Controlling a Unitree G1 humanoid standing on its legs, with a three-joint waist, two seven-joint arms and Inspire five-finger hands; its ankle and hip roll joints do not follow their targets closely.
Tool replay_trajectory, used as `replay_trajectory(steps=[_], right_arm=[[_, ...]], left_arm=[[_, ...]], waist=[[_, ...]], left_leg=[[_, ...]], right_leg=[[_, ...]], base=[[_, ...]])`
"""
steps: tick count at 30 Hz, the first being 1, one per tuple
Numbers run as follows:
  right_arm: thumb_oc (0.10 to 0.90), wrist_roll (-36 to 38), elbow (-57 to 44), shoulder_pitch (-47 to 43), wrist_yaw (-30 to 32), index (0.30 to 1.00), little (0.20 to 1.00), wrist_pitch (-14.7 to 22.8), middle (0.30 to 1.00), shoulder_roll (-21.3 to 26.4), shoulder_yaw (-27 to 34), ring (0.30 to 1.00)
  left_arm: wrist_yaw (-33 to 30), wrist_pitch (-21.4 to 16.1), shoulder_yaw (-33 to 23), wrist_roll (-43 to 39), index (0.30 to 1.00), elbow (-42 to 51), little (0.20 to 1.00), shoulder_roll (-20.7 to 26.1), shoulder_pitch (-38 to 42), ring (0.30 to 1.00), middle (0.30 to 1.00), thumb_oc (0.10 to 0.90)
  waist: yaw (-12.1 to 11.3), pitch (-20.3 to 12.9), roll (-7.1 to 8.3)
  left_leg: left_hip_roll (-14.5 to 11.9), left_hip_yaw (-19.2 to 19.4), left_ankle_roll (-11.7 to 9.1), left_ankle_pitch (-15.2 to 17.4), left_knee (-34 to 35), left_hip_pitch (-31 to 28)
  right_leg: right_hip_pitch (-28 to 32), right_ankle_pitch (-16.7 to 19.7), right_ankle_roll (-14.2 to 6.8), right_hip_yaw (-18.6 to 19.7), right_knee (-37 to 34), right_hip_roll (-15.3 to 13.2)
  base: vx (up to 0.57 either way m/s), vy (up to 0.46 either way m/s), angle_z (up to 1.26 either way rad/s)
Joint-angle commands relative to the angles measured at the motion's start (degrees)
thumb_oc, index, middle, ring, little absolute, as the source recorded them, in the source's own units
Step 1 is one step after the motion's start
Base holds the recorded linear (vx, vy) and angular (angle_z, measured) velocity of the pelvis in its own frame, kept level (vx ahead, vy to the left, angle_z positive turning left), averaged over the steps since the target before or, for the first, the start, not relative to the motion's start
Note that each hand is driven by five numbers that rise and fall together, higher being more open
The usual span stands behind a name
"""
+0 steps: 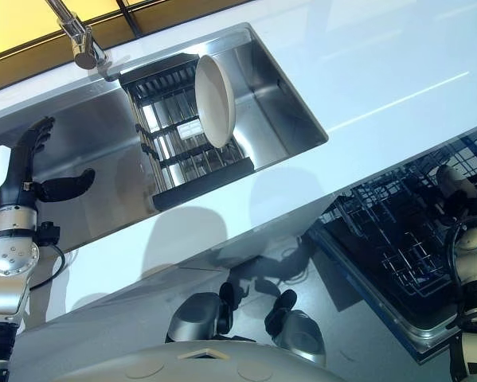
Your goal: Pick up plates and place into dishwasher.
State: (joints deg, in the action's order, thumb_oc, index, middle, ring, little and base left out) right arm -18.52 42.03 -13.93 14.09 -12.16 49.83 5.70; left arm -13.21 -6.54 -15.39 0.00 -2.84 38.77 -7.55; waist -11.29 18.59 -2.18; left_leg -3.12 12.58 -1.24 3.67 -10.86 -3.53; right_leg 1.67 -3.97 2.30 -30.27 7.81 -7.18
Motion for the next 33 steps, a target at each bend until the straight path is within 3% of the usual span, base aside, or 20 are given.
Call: replay_trajectory(steps=[1,6,11,17,22,25,29,33], right_arm=[[0.8,1.1,-0.9,-2.9,-0.6,0.9,0.9,-2.1,0.9,6.0,-3.6,0.9],[0.8,2.7,-1.1,-2.9,-1.6,0.9,0.9,-3.2,0.9,5.0,-4.1,0.9],[0.8,3.7,-7.5,-2.7,-0.7,0.9,0.9,-0.7,0.9,4.5,-2.2,0.9],[0.8,-0.4,-21.2,0.3,6.9,0.9,0.9,4.6,0.9,3.4,3.6,0.9],[0.8,-5.3,-26.1,2.7,11.9,0.9,0.9,12.1,0.9,3.3,7.8,0.9],[0.8,-6.7,-28.8,3.7,13.8,0.9,0.9,14.3,0.9,3.5,9.5,0.9],[0.8,-5.1,-33.6,5.7,16.4,0.9,0.9,19.1,0.9,2.1,12.5,0.9],[0.8,0.1,-38.1,8.5,13.4,0.9,0.9,23.4,0.9,-1.5,14.5,0.9]], left_arm=[[-2.6,-6.0,-5.1,-0.7,0.9,7.2,0.9,6.6,0.0,0.9,0.9,0.8],[-2.3,-6.3,-5.6,-0.7,0.9,7.6,0.9,6.4,-0.7,0.9,0.9,0.8],[-2.1,-6.6,-6.4,-0.7,0.9,7.8,0.9,6.2,-1.4,0.9,0.9,0.8],[-1.9,-7.0,-6.8,-0.5,0.9,8.5,0.9,4.8,-1.8,0.9,0.9,0.8],[-1.6,-7.4,-6.7,-1.6,0.9,8.2,0.9,4.0,-1.1,0.9,0.9,0.8],[-1.3,-7.1,-6.6,-1.9,0.9,8.3,0.9,3.8,-0.3,0.9,0.9,0.8],[-1.6,-6.9,-6.7,-1.6,0.9,8.7,0.9,4.0,1.2,0.9,0.9,0.8],[-1.8,-7.0,-7.9,0.0,0.9,9.4,0.9,3.6,1.9,0.9,0.9,0.8]], waist=[[-1.4,-3.2,0.13],[-1.7,-3.6,0.36],[-1.2,-4.5,0.79],[0.2,-5.6,0.99],[1.6,-7.0,1.18],[2.4,-7.8,1.18],[3.6,-9.1,1.04],[4.8,-10.0,0.78]], left_leg=[[-3.2,1.3,-4.2,-0.2,-3.0,8.7],[-3.2,1.2,-4.2,0.3,-4.2,9.0],[-2.8,1.2,-4.0,1.0,-5.0,8.5],[-1.9,3.0,-2.8,0.5,-4.9,8.4],[-0.9,5.1,-2.4,0.9,-3.3,7.1],[-0.3,6.0,-2.2,0.8,-1.8,6.3],[1.0,7.3,-1.6,0.6,1.3,4.6],[2.4,7.5,-0.9,0.7,3.8,3.1]], right_leg=[[5.4,-5.9,-3.8,-2.0,1.5,0.7],[6.1,-5.8,-3.7,-1.8,0.9,0.9],[7.1,-5.8,-3.8,-1.0,0.2,1.2],[7.4,-4.4,-4.2,-0.6,-1.2,1.2],[8.2,-3.6,-5.3,0.3,-3.0,1.3],[8.4,-3.3,-5.8,0.6,-3.5,1.2],[8.3,-2.8,-6.8,0.7,-4.0,0.6],[7.6,-2.2,-7.7,1.0,-4.2,-0.1]], base=[[0.0,0.0,0.0],[0.0,0.001,-0.01],[-0.02,0.023,-0.08],[-0.11,0.08,-0.18],[-0.11,0.116,-0.04],[-0.13,0.12,-0.08],[-0.17,0.134,-0.06],[-0.17,0.131,-0.04]])
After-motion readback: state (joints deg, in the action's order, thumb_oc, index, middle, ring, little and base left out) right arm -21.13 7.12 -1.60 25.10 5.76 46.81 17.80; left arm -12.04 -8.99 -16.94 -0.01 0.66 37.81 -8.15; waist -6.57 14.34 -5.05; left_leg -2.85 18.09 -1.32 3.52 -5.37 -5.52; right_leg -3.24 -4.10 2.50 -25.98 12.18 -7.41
